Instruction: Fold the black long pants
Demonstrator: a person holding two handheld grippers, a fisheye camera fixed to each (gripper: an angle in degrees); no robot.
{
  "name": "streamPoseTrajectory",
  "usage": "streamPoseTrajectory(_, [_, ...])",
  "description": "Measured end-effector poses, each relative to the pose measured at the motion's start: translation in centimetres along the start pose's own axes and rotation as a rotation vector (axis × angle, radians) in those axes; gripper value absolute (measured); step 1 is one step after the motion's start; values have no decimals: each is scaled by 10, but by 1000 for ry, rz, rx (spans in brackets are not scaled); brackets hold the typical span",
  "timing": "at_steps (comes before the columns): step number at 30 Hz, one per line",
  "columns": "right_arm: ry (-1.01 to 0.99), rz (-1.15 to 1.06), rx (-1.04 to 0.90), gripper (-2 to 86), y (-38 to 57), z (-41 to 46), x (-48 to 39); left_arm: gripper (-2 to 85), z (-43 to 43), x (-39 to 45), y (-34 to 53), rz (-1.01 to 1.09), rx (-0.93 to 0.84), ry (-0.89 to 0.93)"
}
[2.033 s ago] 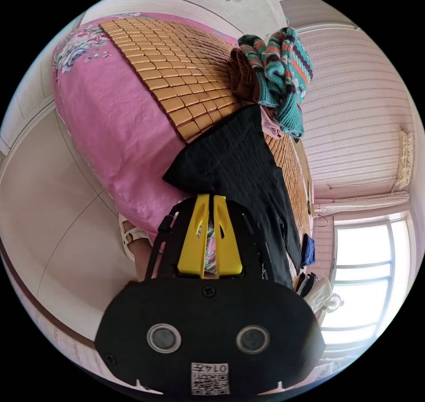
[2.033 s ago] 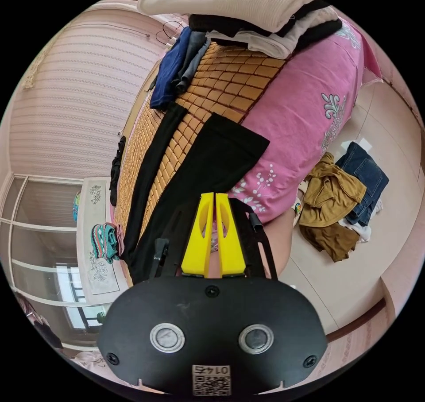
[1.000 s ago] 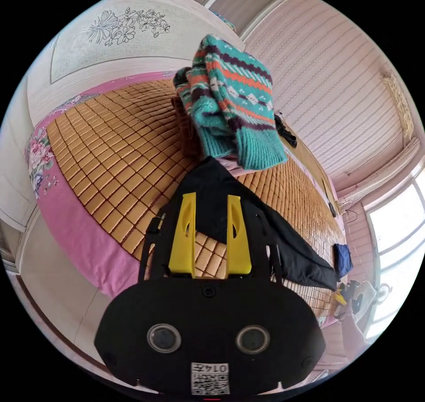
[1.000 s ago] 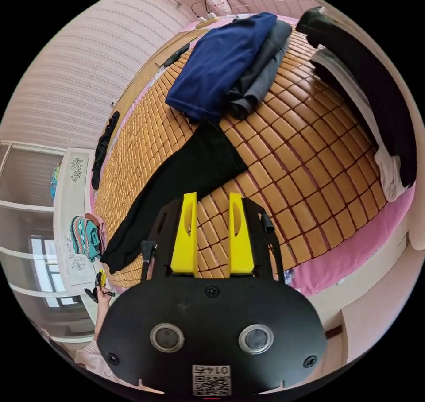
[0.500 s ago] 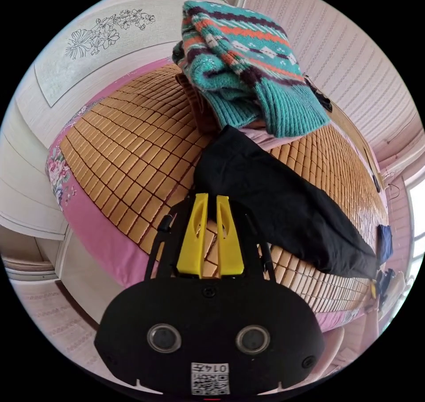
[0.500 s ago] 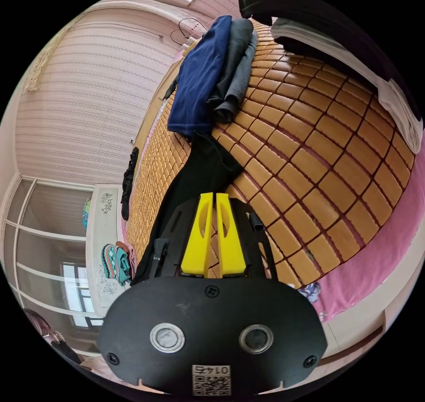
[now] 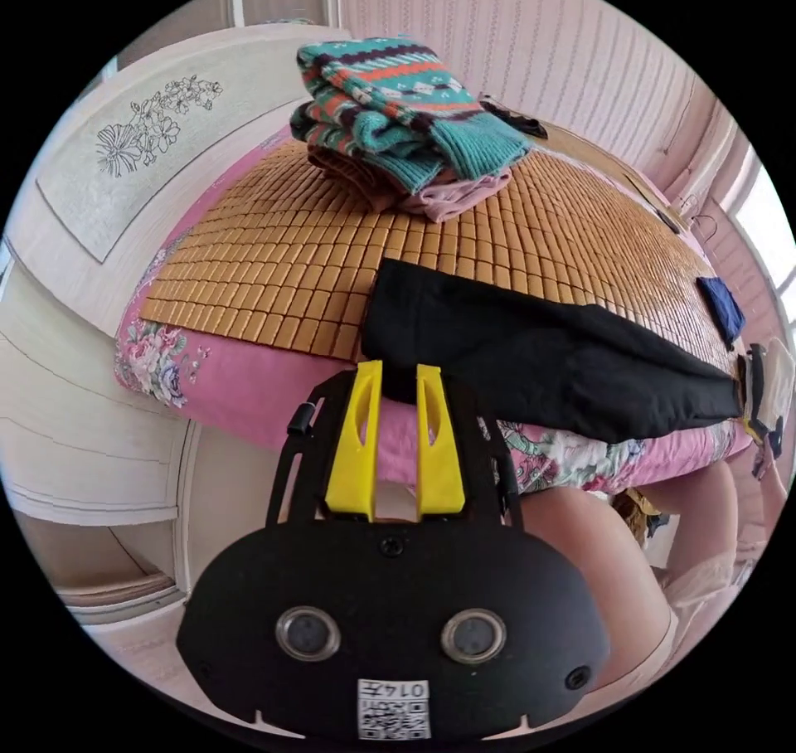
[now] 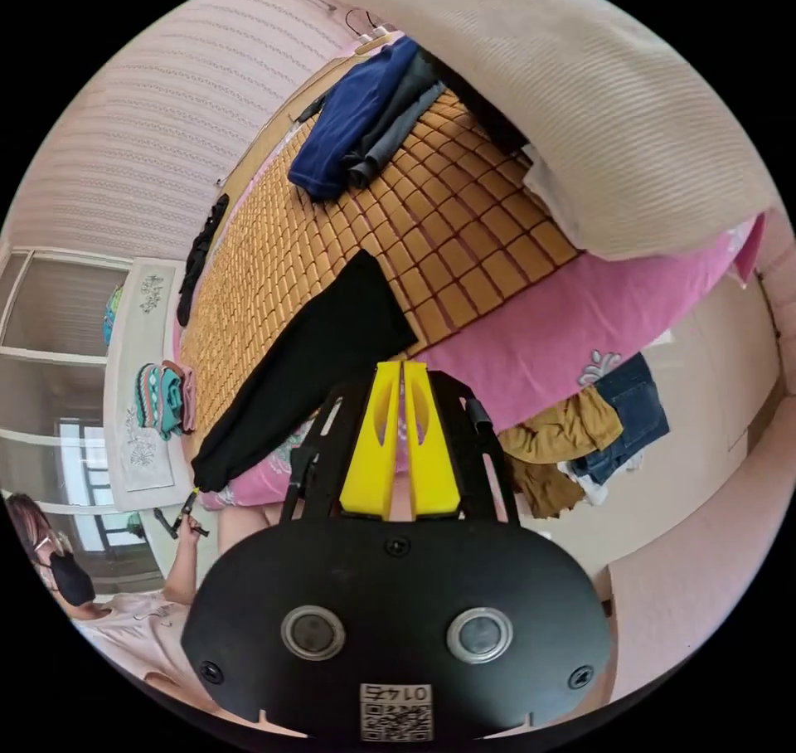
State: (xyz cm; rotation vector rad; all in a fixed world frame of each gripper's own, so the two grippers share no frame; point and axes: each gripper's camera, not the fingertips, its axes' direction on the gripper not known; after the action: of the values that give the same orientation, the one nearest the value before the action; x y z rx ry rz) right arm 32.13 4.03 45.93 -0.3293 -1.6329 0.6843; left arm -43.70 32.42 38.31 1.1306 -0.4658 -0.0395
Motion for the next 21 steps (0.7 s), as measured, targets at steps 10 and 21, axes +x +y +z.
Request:
streamPoseTrajectory(10, [204,-1019,-160,71,97,80,-306,54,-62,243,33,693,121,271])
streamPoseTrajectory(21, [197,-1159,-314,20,124,156,-440,-1,43,419,51,888,-87,280])
